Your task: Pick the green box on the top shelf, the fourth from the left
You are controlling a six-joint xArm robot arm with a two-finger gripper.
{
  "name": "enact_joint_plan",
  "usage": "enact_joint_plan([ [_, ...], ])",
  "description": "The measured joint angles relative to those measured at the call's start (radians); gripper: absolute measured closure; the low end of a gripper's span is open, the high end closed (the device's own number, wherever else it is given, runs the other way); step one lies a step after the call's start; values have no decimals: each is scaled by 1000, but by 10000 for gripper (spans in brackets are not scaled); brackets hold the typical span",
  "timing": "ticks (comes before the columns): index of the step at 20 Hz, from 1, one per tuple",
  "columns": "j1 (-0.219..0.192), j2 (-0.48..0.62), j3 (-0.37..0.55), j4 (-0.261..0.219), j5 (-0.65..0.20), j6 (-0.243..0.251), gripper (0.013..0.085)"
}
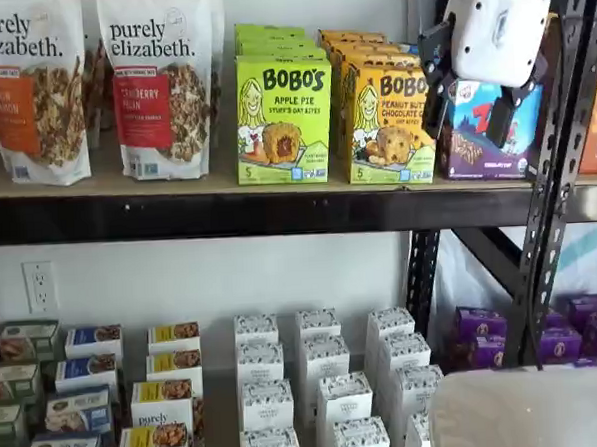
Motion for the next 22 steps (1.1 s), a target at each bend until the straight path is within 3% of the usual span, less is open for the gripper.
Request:
enact_joint_plan([
  [15,27,5,8,8,-33,26,130],
  [22,95,14,16,-6,-92,82,130],
])
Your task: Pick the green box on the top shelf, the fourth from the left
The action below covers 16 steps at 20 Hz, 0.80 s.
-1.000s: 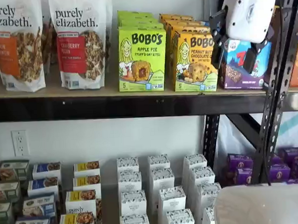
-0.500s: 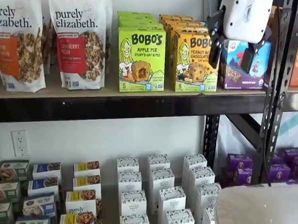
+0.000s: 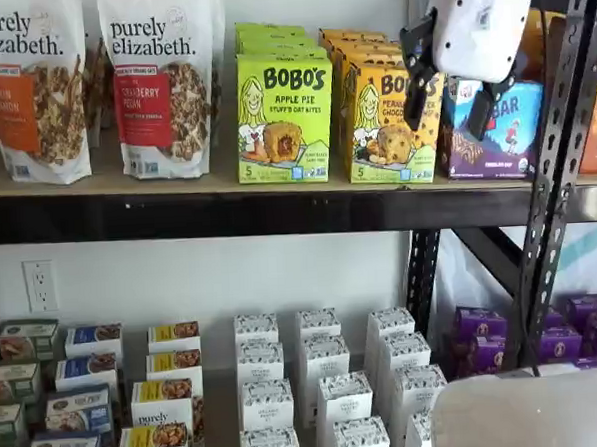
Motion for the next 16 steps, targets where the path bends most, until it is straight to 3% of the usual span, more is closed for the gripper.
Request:
enact_joint_plan([
  [8,163,50,-21,-68,-69,142,130],
  [12,220,83,-36,-99,-116,191,130],
  [16,250,136,-65,-110,-142,220,130],
])
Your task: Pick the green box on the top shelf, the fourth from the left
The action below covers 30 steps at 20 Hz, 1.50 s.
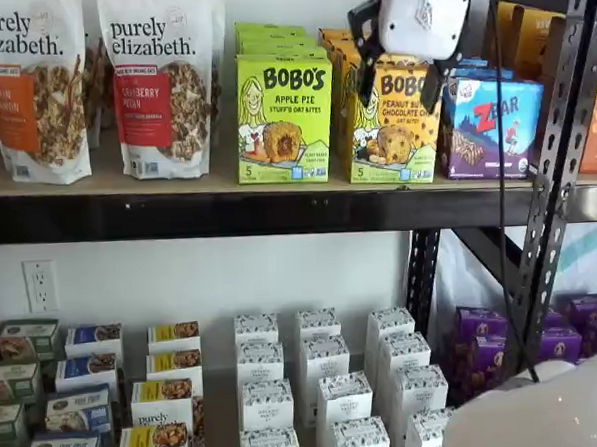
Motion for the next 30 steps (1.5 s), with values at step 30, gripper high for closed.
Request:
enact_joint_plan([
  [30,27,264,-156,-35,-127,26,130],
])
